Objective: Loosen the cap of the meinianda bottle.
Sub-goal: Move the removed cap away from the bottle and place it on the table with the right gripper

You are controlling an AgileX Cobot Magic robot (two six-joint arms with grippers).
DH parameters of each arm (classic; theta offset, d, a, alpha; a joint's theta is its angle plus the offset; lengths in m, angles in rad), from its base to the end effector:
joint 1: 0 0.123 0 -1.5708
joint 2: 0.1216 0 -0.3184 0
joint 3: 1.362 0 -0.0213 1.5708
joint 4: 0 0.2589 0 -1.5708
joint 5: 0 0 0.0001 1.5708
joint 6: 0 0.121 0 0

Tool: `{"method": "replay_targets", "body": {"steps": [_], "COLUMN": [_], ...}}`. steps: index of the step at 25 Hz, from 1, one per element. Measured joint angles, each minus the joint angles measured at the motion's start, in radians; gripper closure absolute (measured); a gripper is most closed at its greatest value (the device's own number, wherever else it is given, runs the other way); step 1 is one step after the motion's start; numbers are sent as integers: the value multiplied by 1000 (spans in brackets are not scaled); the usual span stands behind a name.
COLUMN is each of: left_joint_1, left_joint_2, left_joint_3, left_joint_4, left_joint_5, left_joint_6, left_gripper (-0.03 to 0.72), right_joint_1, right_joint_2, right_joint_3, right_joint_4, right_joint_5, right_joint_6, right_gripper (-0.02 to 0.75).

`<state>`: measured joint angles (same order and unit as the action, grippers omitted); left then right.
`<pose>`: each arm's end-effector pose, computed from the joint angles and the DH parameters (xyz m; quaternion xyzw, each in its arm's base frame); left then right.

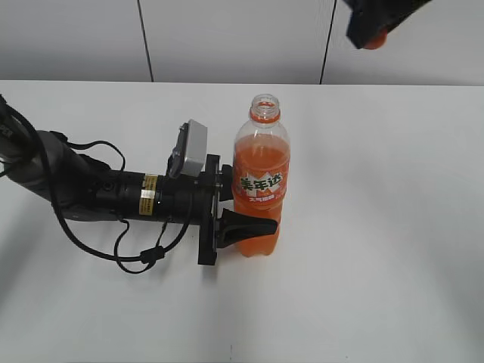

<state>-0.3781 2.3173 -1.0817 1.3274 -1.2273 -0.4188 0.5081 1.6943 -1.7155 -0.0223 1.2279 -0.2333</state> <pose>0.3405 -0.2542 0.0754 0.5558 0.5460 -0.4469 0.4396 0.3376 0.1851 0.3722 -0.3543 0.9079 0.0197 0.2231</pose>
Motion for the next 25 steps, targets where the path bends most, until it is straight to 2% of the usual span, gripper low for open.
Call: {"method": "replay_targets", "body": {"steps": [4,11,16,19,25], "left_joint_1": [0,0,0,0,0], "left_joint_2": [0,0,0,-1,-2], "left_joint_3": [0,0,0,0,0], "left_joint_4": [0,0,0,0,0], "left_joint_5": [-1,-1,7,8,9], "left_joint_6": [0,0,0,0,0], "left_gripper": [286,286,286,286,286], "right_joint_1": [-178,-357,-378,-378,-378], "right_joint_2": [1,44,130,212,342], "right_joint_3": [25,217,340,360,363], "right_joint_4": [100,235,327,383,397], "right_joint_5": [-2,-30,-133,-184,-290], "right_joint_6": [39,5,-63,-101,-124], "right_gripper": [469,472,472,475,475]}}
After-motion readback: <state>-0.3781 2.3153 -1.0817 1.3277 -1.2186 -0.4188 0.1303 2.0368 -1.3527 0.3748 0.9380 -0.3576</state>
